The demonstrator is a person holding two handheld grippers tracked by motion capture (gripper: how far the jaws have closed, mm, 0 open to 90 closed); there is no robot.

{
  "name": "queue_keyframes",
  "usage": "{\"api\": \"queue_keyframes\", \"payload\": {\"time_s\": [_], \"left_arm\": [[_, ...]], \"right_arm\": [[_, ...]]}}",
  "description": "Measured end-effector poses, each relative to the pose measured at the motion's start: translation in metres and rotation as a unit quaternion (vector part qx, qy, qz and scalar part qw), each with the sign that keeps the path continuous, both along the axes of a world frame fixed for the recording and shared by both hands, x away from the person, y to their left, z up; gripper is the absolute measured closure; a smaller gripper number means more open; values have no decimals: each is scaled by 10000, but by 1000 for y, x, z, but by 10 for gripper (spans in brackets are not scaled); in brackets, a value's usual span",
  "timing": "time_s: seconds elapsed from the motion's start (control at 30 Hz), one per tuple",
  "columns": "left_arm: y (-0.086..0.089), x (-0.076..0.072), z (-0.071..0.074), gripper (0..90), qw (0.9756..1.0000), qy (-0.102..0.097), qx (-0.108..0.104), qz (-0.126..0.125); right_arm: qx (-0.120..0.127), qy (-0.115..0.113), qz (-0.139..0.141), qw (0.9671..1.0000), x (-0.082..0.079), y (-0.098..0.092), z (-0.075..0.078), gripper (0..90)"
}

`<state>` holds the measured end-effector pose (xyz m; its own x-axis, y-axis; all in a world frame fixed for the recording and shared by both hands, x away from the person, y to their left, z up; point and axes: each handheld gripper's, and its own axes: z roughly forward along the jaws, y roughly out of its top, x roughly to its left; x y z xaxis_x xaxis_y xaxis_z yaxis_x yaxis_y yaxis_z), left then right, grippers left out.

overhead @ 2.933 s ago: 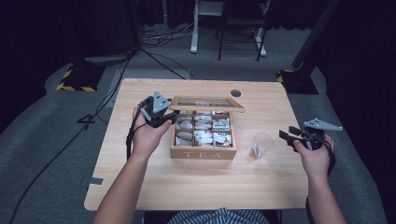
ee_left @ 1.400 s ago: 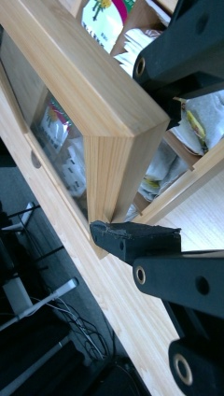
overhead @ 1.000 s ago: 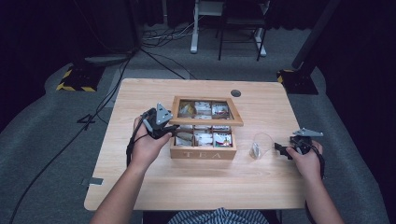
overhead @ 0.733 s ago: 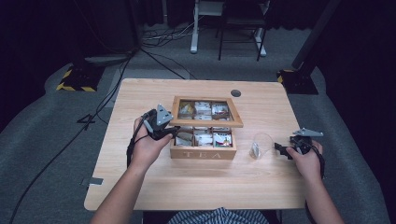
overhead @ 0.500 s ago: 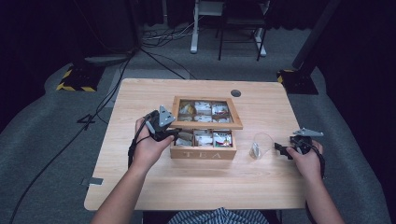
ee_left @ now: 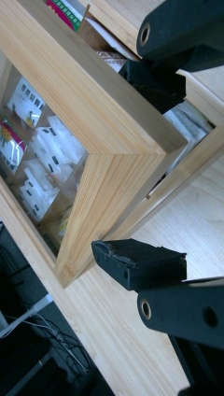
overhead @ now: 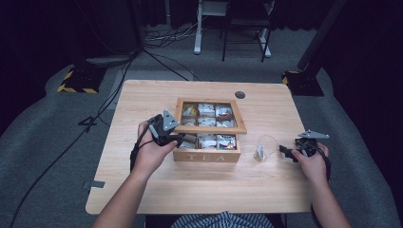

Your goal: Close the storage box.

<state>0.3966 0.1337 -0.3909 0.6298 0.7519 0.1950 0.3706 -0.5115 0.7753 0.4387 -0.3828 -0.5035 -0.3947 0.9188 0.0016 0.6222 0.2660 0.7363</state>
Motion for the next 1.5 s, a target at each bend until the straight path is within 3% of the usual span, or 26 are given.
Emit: {"api": "queue_keyframes", "payload": {"time_s": [0.5,0.83,1.5], "left_arm": [[-4,-6,-10,308,9987,276,422,-76],[-5,-5,-15,307,9977,488,473,-75],[-9,-4,-21,305,9922,924,821,-148]], "right_arm": [[4,2,-10,10000,0,0,0,154],[3,8,-17,10000,1,0,0,154],[-3,0,-13,10000,1,0,0,154]]}}
